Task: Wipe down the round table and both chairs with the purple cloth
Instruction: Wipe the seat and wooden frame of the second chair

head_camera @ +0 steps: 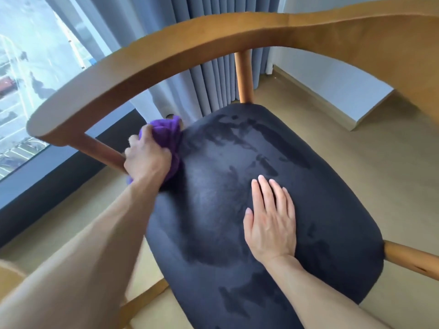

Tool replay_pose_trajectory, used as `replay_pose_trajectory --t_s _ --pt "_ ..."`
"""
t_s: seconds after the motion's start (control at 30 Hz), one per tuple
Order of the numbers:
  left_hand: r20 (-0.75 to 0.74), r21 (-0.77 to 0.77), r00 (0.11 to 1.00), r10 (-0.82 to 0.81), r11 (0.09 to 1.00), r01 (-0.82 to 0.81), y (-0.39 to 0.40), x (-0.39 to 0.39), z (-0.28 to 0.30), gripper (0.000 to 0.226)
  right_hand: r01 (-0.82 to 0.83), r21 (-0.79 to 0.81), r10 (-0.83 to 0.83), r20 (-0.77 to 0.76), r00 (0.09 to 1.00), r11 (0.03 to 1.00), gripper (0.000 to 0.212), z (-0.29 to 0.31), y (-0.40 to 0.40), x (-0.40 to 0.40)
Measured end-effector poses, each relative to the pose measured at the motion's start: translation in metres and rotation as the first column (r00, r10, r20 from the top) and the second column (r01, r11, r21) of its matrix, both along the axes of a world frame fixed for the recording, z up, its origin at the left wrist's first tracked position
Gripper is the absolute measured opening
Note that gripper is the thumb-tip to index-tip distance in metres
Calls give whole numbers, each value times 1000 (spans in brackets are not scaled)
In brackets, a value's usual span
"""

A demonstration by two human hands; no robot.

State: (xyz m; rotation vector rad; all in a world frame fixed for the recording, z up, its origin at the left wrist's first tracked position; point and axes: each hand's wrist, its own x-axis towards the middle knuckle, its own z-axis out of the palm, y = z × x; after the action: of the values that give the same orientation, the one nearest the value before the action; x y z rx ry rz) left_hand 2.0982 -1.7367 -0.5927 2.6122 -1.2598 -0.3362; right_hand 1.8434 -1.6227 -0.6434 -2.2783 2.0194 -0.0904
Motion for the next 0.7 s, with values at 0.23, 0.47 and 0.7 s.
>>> replay_pose_trajectory --t_s 0.23,0.47,0.7 --pt "-16 -111 644 -765 641 759 3 -203 -6 61 -27 33 28 -34 999 999 57 2 1 -1" --pt "123 -46 862 -492 865 500 -39 -29 -4 64 -9 31 7 52 999 999 63 2 -1 -1" --pt "2 -106 997 -83 991 83 -65 -155 -5 64 -13 61 9 61 998 998 61 7 -3 -2"
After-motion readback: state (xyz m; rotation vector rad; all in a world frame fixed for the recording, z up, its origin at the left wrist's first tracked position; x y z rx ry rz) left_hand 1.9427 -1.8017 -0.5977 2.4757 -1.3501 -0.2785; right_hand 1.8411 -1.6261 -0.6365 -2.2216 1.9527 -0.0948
